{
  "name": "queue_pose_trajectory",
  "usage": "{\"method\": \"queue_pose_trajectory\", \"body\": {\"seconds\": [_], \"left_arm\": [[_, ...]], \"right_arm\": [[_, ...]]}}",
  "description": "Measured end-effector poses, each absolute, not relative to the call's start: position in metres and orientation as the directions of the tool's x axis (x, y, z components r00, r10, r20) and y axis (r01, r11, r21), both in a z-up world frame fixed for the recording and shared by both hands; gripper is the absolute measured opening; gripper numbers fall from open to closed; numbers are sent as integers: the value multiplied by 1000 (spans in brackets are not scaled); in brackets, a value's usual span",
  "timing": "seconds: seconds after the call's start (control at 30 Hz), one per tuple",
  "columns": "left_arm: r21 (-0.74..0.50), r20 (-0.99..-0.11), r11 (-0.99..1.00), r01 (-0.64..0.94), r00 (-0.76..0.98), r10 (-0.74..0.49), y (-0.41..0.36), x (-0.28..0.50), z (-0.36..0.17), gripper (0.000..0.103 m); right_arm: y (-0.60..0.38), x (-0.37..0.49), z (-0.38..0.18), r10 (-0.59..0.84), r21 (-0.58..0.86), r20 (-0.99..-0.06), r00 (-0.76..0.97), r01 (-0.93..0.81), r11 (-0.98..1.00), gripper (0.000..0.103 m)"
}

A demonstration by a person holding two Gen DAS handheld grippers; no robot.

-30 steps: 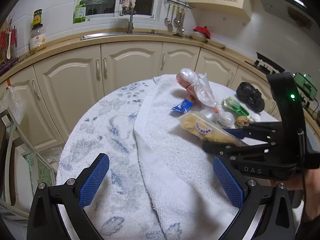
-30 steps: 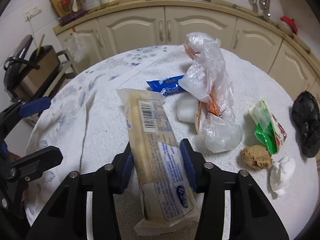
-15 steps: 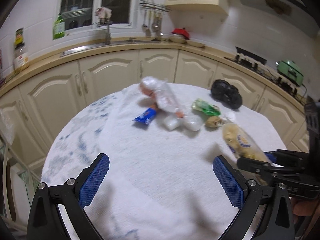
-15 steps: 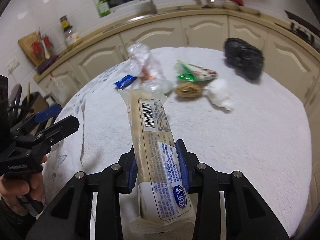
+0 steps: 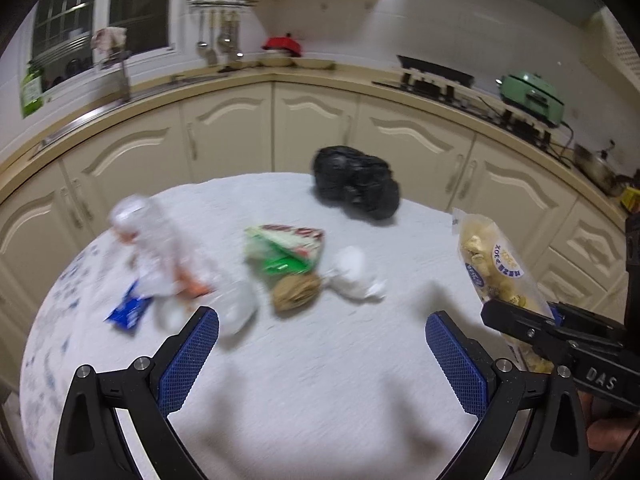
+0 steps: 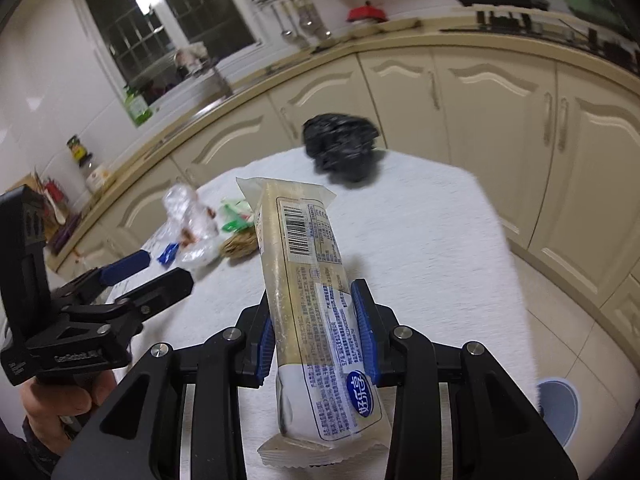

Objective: Collect trash
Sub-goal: 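Grasp the bread package with the right tool and lift it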

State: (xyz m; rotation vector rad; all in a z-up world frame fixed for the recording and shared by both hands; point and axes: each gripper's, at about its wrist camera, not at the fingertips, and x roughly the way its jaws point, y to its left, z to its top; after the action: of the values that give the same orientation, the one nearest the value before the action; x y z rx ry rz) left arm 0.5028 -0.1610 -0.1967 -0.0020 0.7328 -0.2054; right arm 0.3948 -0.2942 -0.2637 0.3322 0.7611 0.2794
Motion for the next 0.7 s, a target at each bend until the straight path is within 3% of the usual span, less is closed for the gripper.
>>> {"method": "queue_pose_trajectory", "body": {"seconds": [0.17, 0.23, 0.3, 0.53, 0.57, 0.6, 0.63, 0.67, 0.7], "left_arm": [[2, -695, 969, 248, 697, -177, -198, 553, -213, 99], [39, -730, 963, 267, 666, -155, -206, 572, -229, 88], [105, -719, 956, 275, 684, -118, -212, 581, -236, 88], [100, -723, 940, 327, 673, -157, -213, 594, -248, 85], [92, -723, 937, 336, 670, -169, -214, 594, -246, 81], [86, -722, 935, 345, 668, -180, -214, 595, -244, 70], [74, -727, 931, 358, 659, -195, -215, 596, -244, 52], [51, -744, 926, 373, 633, -214, -216, 600, -244, 45], [29, -760, 923, 383, 608, -229, -217, 604, -251, 44]], "right_arm": [[-320, 394, -259, 342, 400, -606, 719, -97, 911, 35], [-328, 393, -259, 340, 407, -599, 725, -90, 909, 35], [-332, 392, -259, 332, 404, -598, 730, -83, 911, 35], [-337, 387, -259, 335, 413, -591, 734, -81, 907, 35], [-337, 386, -260, 336, 415, -591, 734, -81, 906, 35], [-337, 385, -260, 337, 415, -592, 732, -81, 906, 35], [-336, 385, -261, 337, 415, -594, 731, -80, 906, 35], [-335, 384, -261, 338, 417, -595, 729, -80, 905, 35], [-336, 384, -261, 340, 419, -594, 729, -80, 904, 36]]}}
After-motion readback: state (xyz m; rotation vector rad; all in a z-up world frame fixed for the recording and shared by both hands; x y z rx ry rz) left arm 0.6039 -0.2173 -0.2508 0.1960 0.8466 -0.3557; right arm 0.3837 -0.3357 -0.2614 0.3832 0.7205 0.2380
